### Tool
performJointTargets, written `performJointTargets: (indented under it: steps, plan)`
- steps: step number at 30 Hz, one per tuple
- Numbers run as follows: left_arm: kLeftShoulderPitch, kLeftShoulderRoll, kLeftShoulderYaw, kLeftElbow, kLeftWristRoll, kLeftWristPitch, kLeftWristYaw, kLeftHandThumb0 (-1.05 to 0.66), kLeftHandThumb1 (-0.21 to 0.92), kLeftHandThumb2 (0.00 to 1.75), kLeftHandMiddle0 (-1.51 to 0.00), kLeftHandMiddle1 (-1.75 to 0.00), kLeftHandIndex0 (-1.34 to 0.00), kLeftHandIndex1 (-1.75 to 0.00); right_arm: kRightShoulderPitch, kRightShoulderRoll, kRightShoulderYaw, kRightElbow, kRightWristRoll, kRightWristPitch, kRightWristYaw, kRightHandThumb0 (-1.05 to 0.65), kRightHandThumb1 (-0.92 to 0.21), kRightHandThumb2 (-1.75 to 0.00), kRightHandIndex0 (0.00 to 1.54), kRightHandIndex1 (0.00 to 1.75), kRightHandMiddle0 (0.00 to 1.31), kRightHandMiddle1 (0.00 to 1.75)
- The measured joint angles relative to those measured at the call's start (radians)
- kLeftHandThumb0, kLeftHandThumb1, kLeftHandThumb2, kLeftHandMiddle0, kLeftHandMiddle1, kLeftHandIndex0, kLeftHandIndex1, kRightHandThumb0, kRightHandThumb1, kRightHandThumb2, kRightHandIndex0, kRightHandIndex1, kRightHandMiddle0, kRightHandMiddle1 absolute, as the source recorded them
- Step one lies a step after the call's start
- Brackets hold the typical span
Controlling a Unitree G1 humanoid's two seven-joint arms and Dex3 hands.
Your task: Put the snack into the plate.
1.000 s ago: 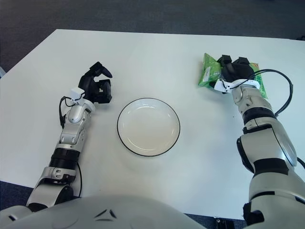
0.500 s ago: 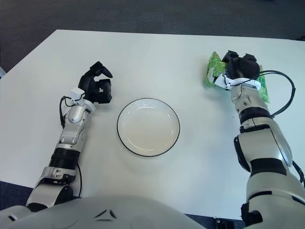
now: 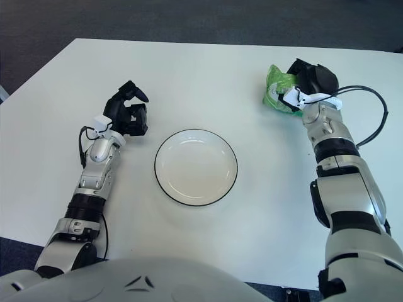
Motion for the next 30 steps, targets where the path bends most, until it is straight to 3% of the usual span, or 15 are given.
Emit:
performJointTargets:
  steps: [11, 20, 30]
  plan:
    - [-0.010, 0.003, 0.000, 0.011, 0.001, -0.003, 0.000, -0.47, 0.35, 1.27, -1.30, -1.75, -0.58, -1.75, 0.097, 0.016, -0.080, -0.426, 0.041, 0.168, 0.157, 0.54, -0.15, -1.52, 0.75, 1.75, 1.01, 1.75]
    - [-0.013, 0.002, 0.001, 0.023, 0.000, -0.003, -0.001, -0.47, 0.34, 1.28, -1.30, -1.75, -0.59, -1.75, 0.163, 0.023, -0.138, -0.737, 0.061, 0.204, 0.271, 0.54, -0.14, -1.53, 0.75, 1.75, 1.02, 1.75]
    - [-0.021, 0.004, 0.002, 0.042, 0.000, 0.002, 0.000, -0.48, 0.31, 1.32, -1.31, -1.75, -0.62, -1.75, 0.115, 0.048, -0.130, -0.727, 0.060, 0.060, 0.298, 0.56, -0.11, -1.57, 0.78, 1.75, 1.06, 1.75]
